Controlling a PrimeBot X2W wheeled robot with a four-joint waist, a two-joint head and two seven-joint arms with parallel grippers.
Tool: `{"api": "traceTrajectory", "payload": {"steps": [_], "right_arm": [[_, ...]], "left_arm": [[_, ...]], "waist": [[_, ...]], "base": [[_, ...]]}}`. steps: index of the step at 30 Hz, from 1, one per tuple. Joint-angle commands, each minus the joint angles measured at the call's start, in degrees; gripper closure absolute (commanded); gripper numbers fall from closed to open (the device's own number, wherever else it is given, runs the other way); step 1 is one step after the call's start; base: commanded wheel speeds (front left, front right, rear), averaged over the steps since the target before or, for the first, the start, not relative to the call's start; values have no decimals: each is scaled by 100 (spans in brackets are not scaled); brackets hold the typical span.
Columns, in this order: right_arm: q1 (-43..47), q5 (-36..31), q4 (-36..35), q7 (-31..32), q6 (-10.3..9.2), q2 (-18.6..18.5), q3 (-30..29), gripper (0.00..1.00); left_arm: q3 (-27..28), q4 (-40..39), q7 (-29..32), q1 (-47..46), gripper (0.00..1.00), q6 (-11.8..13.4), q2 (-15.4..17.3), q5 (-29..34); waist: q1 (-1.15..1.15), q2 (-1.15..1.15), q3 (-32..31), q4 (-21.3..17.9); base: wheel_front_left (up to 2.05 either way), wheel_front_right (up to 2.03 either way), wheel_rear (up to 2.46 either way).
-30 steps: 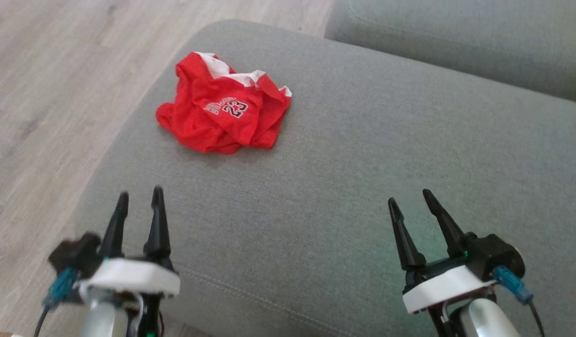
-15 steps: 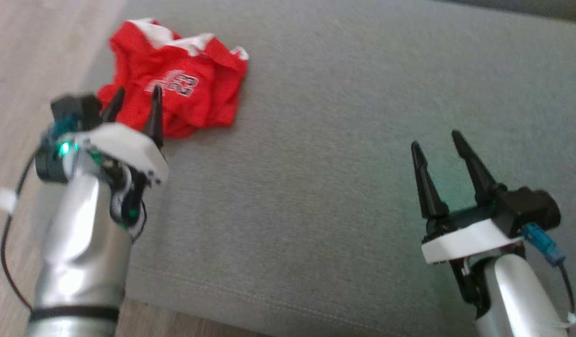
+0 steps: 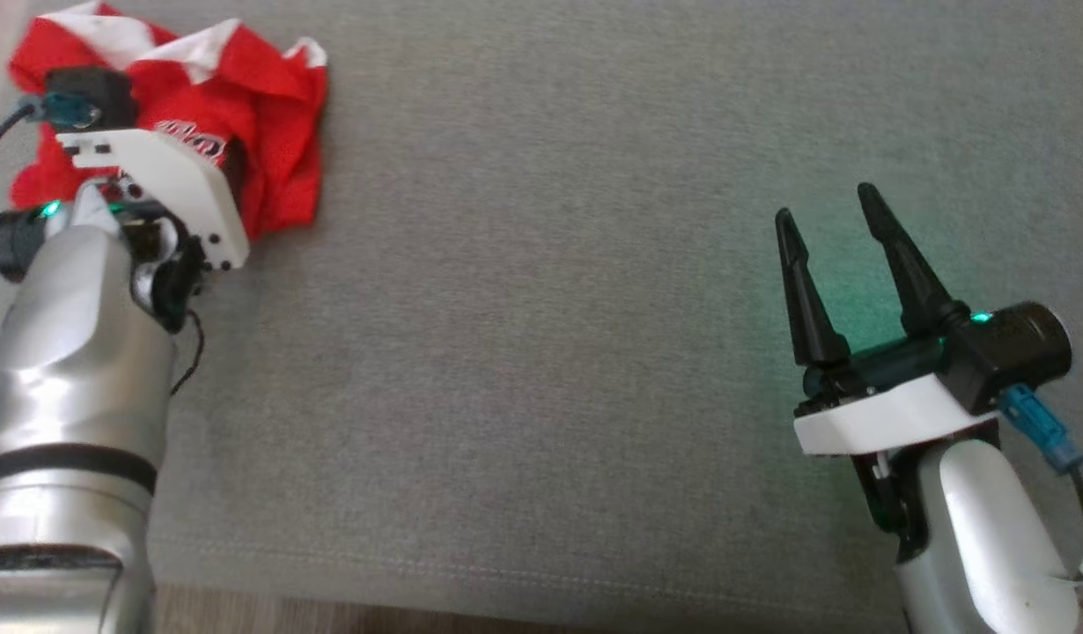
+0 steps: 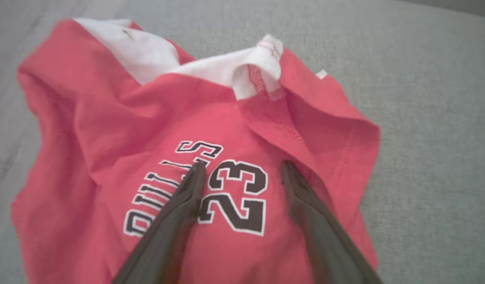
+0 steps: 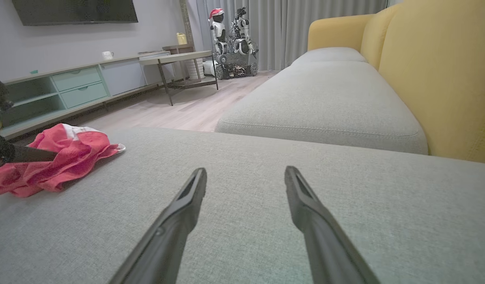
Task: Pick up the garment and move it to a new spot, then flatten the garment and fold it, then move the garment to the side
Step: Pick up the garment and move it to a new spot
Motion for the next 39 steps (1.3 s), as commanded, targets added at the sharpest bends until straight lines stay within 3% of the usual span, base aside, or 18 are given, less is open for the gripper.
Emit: {"api": "traceTrajectory", "payload": {"steps": [1,9,10,11,14,20,28,33,39], "right_arm": [[-94,-24,-215,-13,-5,-15,139,0],[-142,-10,-234,-59,-5,13,114,0],[-145,-7,-227,-68,-5,17,111,0],[-150,-4,-216,-77,-5,22,108,0],[-161,14,-160,-121,-5,41,98,0],[-137,25,-64,-234,-5,69,69,0],[148,92,74,-367,-5,93,-194,0],[257,133,143,-423,-5,115,-251,0],[271,186,206,-477,-5,141,-253,0]], "left_arm": [[128,-34,34,-242,0,22,358,-1],[50,799,354,-506,0,84,521,16],[54,872,382,-525,66,64,520,-11],[51,926,383,-541,100,35,523,-32],[44,994,192,-574,100,-19,575,-67],[17,809,-754,-642,100,-75,547,-99],[-105,253,-1723,-493,100,-210,229,-317],[-270,-365,-1800,-287,100,-236,-97,-583],[-594,-1250,-1478,21,100,-241,-429,-911]], "waist": [[-1,0,99,-121],[-1,0,185,-291],[-1,0,185,-299],[-1,0,181,-306],[-1,0,133,-322],[-1,0,-127,-321],[-1,0,-694,-425],[-1,0,-1010,-519],[-1,0,-1235,-669]], "base": [[0,0,0],[0,0,0],[0,0,0],[0,0,0],[0,0,0],[0,0,0],[0,0,0],[0,0,0],[0,0,0]]}}
